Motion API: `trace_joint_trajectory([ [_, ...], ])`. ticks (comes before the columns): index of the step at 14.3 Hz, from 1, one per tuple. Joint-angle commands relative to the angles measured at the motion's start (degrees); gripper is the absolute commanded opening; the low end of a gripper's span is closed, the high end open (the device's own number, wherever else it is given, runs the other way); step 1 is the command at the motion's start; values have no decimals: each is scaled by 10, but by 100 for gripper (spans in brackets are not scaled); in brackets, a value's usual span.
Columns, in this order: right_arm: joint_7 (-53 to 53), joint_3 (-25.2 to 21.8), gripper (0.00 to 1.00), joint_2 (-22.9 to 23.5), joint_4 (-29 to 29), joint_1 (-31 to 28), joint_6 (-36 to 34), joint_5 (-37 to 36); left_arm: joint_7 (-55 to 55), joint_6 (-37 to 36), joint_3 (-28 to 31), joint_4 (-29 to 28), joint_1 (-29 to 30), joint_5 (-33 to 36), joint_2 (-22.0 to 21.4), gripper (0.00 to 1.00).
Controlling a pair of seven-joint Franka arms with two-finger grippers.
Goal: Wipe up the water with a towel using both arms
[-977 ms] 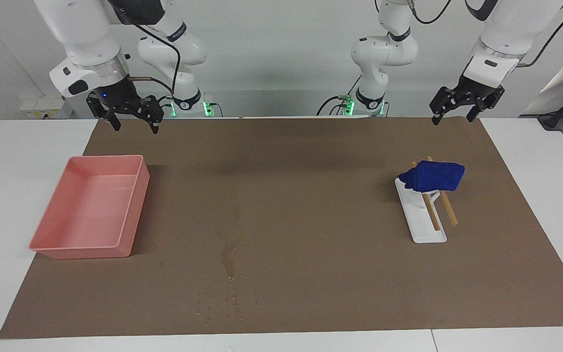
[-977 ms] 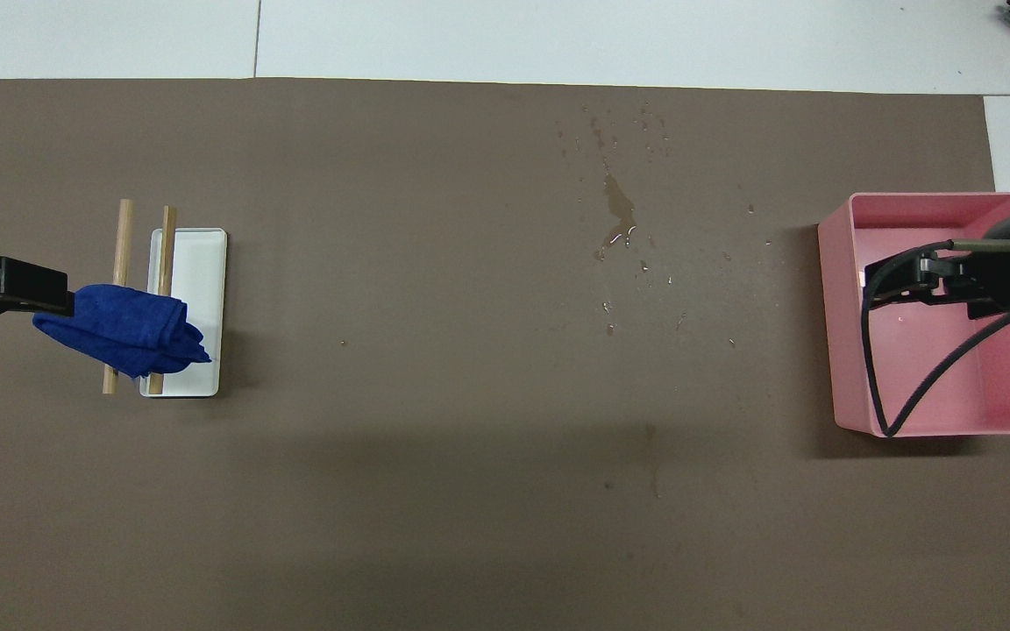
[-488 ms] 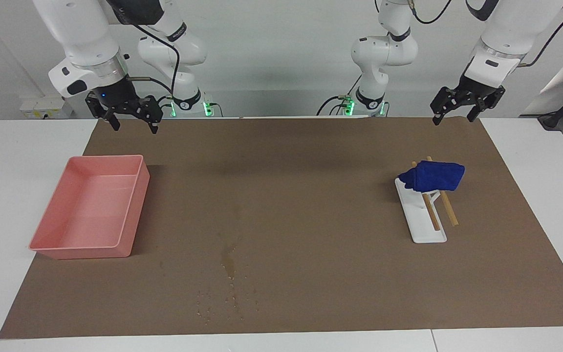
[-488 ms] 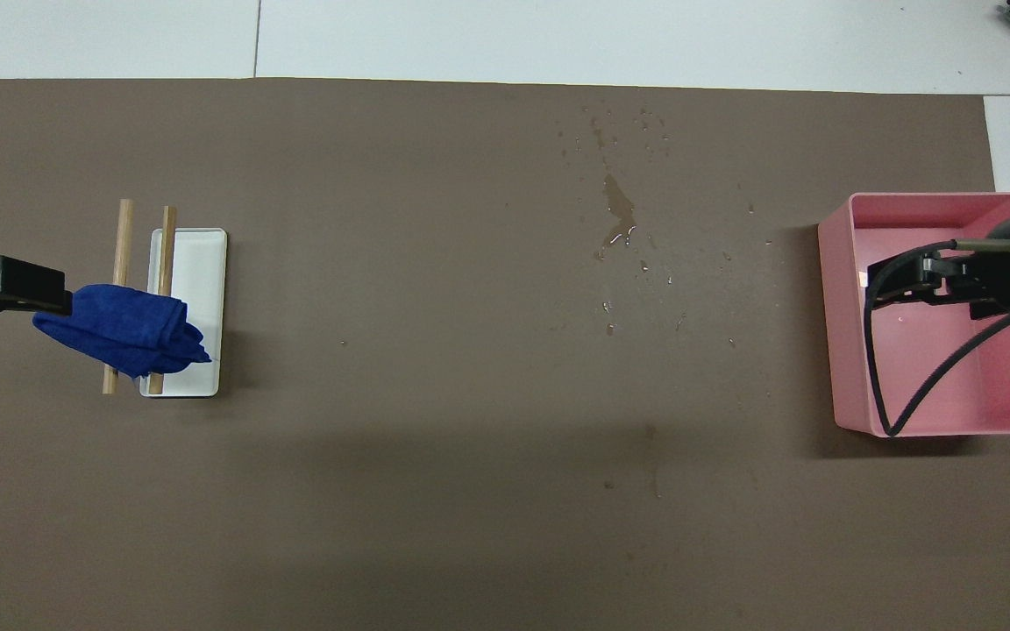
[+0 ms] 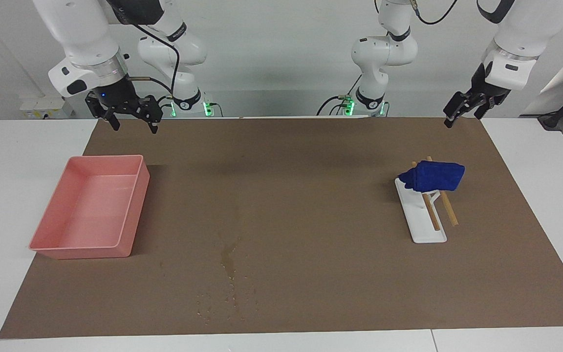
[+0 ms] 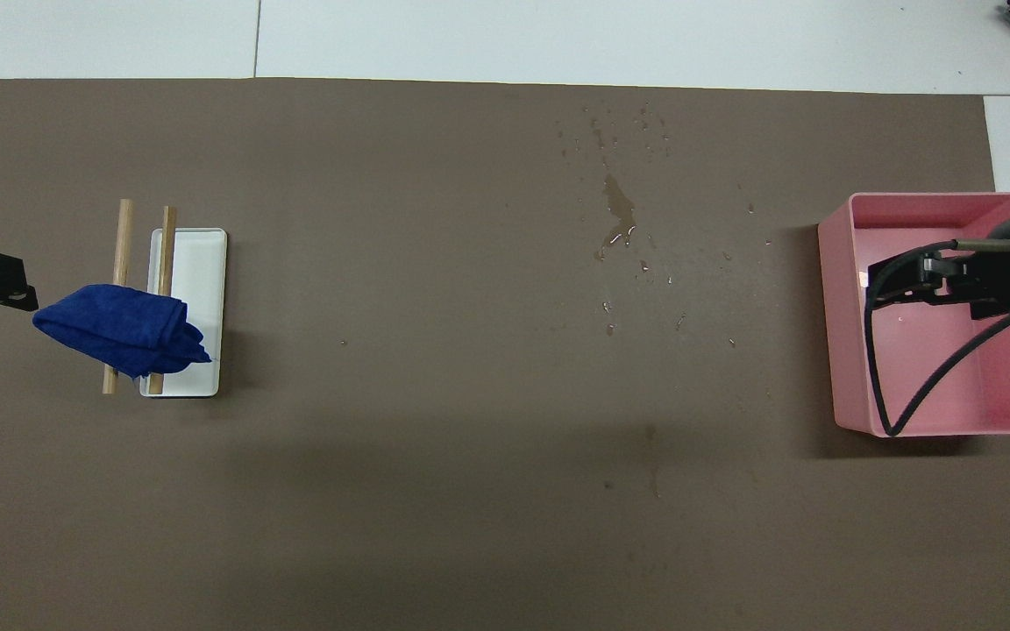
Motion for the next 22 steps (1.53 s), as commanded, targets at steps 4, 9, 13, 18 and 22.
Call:
trace_joint_trajectory([
  [4, 4, 4, 100, -9, -8, -8, -5, 11, -22, 196, -1, -170, 71, 10, -67, 100],
  [9, 7, 4, 100, -11, -13, -3, -2, 11, -38, 296, -3, -236, 87, 10, -43, 100],
  [13, 21, 4, 100, -16, -23, -2, -1, 11, -48, 356, -3, -269, 86, 10, -24, 100],
  [18, 31, 4, 100, -17, -23, -1, -1, 11, -77, 389, -4, -272, 58, 10, 6, 100],
  [22, 30, 4, 100, -19, -27, -1, -1, 12, -73, 426, -4, -305, 46, 10, 5, 100],
])
